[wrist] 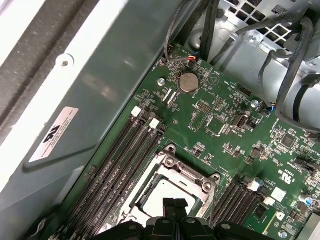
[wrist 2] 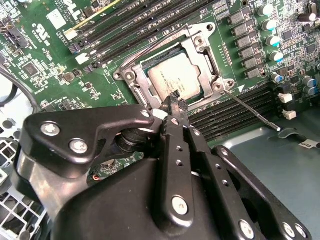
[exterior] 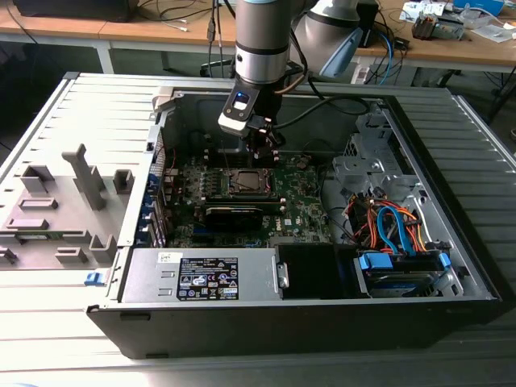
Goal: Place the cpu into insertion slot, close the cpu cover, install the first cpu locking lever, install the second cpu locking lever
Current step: 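Install the second cpu locking lever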
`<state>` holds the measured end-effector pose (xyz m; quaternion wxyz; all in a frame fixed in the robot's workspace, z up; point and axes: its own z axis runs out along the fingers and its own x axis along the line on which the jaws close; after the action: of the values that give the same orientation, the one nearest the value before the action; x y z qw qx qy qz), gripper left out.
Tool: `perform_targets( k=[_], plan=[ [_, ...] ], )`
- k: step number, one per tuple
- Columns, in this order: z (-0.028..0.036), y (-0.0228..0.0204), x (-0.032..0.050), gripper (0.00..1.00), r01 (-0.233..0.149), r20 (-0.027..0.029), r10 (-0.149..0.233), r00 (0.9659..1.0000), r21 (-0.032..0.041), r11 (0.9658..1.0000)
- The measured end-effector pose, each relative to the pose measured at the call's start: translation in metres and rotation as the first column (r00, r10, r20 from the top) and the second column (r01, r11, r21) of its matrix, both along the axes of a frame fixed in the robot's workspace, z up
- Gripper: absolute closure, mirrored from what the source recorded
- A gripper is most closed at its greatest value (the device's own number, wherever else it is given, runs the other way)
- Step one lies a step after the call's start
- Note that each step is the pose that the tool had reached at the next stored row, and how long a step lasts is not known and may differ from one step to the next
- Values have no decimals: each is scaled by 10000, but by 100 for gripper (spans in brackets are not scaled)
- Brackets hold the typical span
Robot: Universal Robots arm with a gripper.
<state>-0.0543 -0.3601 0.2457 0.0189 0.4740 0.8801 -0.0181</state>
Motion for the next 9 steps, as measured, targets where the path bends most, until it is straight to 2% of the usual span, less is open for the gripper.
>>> perform_targets(
  k=[9],
  plan=[
    [0,0,0,89,-61,0,61,10000,1,10000]
  ],
)
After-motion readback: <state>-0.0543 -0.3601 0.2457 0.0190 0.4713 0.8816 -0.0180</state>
